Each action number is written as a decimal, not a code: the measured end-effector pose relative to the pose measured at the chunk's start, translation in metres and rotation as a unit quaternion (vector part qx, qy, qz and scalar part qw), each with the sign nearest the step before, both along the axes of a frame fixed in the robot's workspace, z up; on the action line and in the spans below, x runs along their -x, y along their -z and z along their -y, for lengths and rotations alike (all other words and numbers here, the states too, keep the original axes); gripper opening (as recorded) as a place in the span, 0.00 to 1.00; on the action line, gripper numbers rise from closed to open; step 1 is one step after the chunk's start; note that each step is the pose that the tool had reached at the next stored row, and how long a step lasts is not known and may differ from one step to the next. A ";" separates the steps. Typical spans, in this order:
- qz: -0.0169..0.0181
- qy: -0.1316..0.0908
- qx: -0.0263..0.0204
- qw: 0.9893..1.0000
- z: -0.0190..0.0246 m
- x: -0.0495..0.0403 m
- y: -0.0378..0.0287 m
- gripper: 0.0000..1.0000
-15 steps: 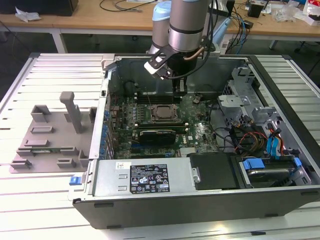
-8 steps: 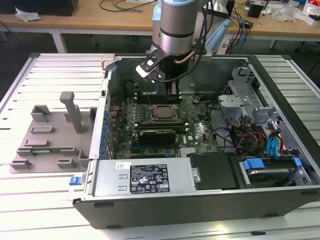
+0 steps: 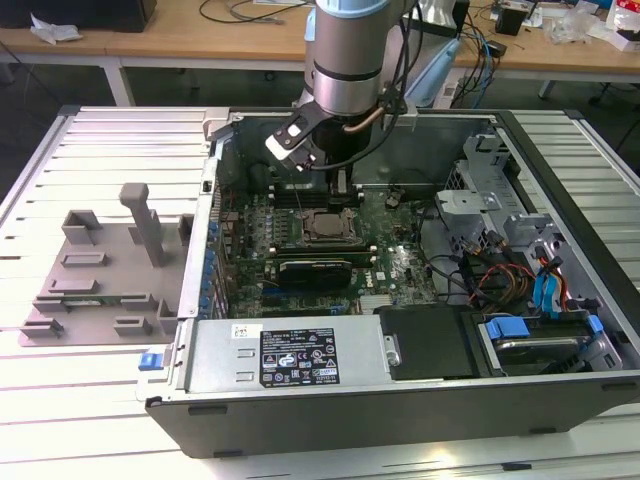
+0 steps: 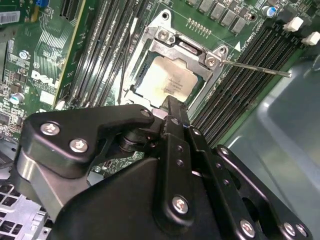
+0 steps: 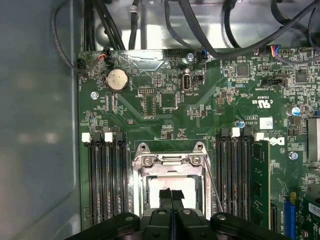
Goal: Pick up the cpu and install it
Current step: 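Close the cpu cover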
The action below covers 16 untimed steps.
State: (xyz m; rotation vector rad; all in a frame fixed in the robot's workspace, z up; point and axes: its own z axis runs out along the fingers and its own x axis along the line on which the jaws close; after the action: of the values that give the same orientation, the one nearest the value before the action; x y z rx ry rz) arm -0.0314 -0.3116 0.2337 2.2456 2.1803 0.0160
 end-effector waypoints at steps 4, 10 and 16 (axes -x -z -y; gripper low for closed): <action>0.000 -0.040 0.000 0.999 0.0000 0.0001 0.0000 0.11; 0.000 -0.106 0.000 0.994 0.0000 0.0003 0.0000 0.11; 0.000 -0.215 0.001 0.977 0.0000 0.0004 0.0000 0.11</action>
State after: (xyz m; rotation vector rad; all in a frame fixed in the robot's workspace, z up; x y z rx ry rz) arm -0.0318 -0.3115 0.2337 1.7248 2.6132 0.0173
